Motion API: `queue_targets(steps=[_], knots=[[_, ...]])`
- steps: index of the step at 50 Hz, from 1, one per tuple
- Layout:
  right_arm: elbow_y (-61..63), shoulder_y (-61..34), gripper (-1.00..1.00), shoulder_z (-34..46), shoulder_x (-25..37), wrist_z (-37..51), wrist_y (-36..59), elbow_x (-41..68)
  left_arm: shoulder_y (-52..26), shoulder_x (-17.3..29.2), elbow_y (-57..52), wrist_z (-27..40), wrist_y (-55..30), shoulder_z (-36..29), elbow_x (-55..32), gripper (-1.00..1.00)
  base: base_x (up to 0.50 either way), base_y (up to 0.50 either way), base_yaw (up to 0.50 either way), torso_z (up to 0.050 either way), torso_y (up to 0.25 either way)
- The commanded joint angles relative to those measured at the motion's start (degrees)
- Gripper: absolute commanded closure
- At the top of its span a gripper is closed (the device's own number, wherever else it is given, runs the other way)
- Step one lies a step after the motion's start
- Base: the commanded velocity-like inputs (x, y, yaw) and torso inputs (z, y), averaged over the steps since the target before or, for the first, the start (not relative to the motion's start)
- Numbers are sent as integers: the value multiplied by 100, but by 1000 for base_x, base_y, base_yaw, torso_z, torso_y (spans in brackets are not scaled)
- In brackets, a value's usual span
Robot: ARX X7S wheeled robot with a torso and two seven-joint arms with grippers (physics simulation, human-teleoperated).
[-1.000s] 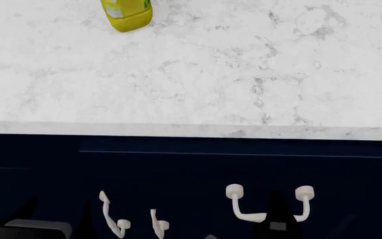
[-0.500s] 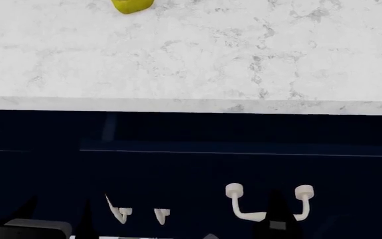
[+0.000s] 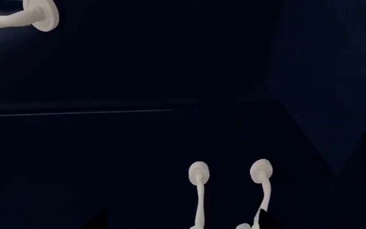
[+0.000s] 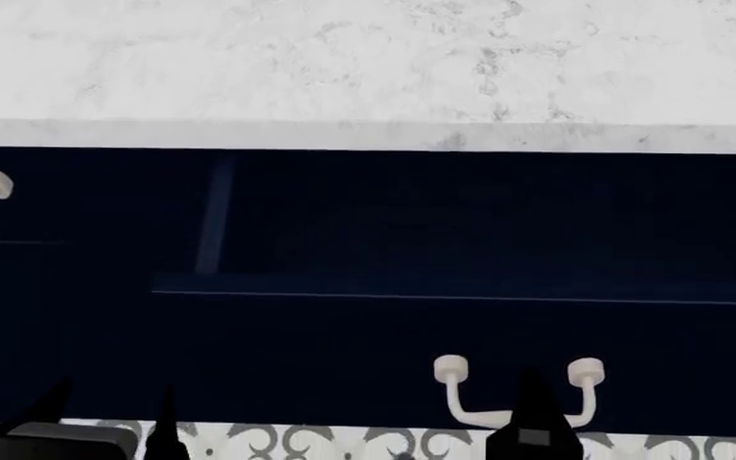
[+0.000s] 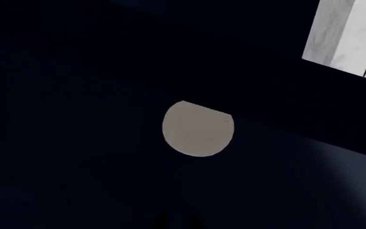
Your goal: Open the right drawer.
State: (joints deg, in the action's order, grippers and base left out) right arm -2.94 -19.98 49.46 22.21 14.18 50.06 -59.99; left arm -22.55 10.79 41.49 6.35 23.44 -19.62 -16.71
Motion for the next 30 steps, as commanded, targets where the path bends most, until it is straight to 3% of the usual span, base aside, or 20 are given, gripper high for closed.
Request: queue_targets(steps=[1, 11, 19, 30], knots=[[13, 47, 100, 159, -65, 17, -36, -126, -29, -8, 87, -7, 61, -10, -12, -100, -172, 0, 0, 0, 0], [102, 9, 100, 196, -50, -94, -1, -195, -22, -3, 58, 6, 40, -30, -26, -100, -173, 0, 0, 0, 0], [215, -2, 100, 217, -28, -218, 69, -267, 268, 211, -1393, 434, -1027, -146, -47, -100, -174, 0, 0, 0, 0], [249, -5, 100, 206, -8, -230, 70, -269, 288, 259, -1571, 482, -1153, -165, -76, -100, -173, 0, 0, 0, 0]])
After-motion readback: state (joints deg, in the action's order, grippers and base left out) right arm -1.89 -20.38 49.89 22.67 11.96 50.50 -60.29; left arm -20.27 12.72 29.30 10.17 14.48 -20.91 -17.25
